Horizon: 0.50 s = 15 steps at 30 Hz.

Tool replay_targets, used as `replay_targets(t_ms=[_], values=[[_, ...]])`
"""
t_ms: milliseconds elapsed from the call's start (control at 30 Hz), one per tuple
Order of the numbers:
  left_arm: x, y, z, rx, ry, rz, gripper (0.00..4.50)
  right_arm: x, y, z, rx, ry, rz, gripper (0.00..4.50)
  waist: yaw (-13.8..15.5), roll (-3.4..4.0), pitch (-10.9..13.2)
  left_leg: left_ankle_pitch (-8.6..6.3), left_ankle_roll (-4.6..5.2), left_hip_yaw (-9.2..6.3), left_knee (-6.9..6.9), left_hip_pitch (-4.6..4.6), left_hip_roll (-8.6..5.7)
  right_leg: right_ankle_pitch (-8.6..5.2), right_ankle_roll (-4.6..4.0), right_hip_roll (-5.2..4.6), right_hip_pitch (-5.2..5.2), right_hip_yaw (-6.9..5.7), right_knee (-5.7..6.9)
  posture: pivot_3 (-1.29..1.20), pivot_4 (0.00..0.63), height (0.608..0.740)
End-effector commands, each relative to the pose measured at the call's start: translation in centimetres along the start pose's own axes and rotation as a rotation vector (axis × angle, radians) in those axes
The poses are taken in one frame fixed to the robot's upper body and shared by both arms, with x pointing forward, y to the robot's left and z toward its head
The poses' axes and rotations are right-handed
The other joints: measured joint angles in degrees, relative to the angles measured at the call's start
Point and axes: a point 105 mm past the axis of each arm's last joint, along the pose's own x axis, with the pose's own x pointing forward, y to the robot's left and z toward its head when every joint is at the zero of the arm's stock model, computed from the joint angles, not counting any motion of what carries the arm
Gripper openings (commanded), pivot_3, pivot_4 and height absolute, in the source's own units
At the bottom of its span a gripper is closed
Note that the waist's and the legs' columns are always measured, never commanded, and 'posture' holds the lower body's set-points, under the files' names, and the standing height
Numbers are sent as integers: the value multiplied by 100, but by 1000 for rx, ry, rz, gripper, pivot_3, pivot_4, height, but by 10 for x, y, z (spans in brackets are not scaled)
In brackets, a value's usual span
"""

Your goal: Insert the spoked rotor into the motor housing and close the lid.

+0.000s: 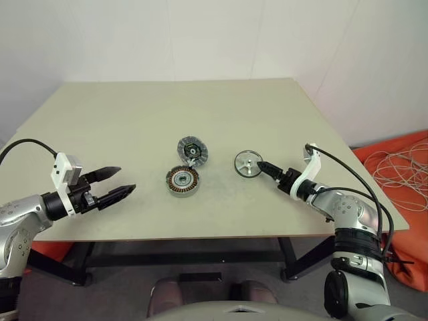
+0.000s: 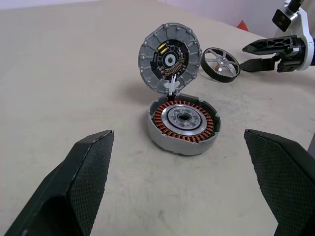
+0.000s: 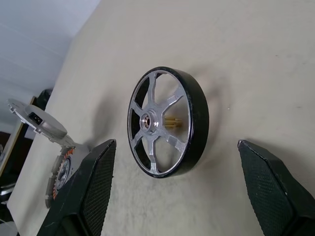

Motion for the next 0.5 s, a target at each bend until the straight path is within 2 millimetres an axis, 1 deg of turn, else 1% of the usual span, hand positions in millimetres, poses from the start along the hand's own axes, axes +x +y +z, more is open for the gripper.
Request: replay_targets(t_ms=[33, 200, 300, 333, 367, 400, 500], values=[[0, -3, 8, 40, -24, -1, 4500, 10, 16, 4, 4, -3, 62, 4456, 0, 1, 1, 0, 0, 0, 0, -2, 0, 0, 0, 0, -3, 0, 1, 0, 0, 740], [-2, -5, 6, 35, -25, 9, 4500, 18, 25, 2, 12, 6, 94, 4456, 7, 2, 1, 0, 0, 0, -7, -10, -1, 0, -1, -1, -10, 0, 1, 0, 0, 740], [-3, -6, 6, 33, -27, 16, 4500, 21, 26, 1, 22, 12, 97, 4456, 7, 3, 2, -1, 1, 0, -13, -15, 0, 1, -1, 0, -17, 0, 2, 0, 0, 740], [-3, -6, 6, 33, -27, 18, 4500, 21, 25, 1, 26, 14, 94, 4079, 8, 3, 2, -1, 0, 0, -14, -16, 0, 1, -1, 0, -18, 0, 2, 0, 0, 740], [-4, -7, 6, 32, -27, 20, 4500, 21, 24, 1, 30, 16, 90, 3868, 12, 4, 2, -1, 1, 0, -15, -16, 0, 1, -2, 0, -18, 0, 2, 0, 0, 740], [-4, -7, 6, 32, -28, 22, 4500, 21, 23, 1, 34, 18, 88, 3562, 14, 5, 3, -1, 0, 0, -16, -16, 0, 1, -2, 0, -19, 0, 2, 0, 0, 740], [-6, -7, 5, 30, -28, 31, 4500, 17, 20, 2, 67, 12, 85, 2490, 21, 9, 6, -1, 1, 0, -16, -22, -3, 1, -2, -1, -23, 0, 2, 0, 0, 740]])
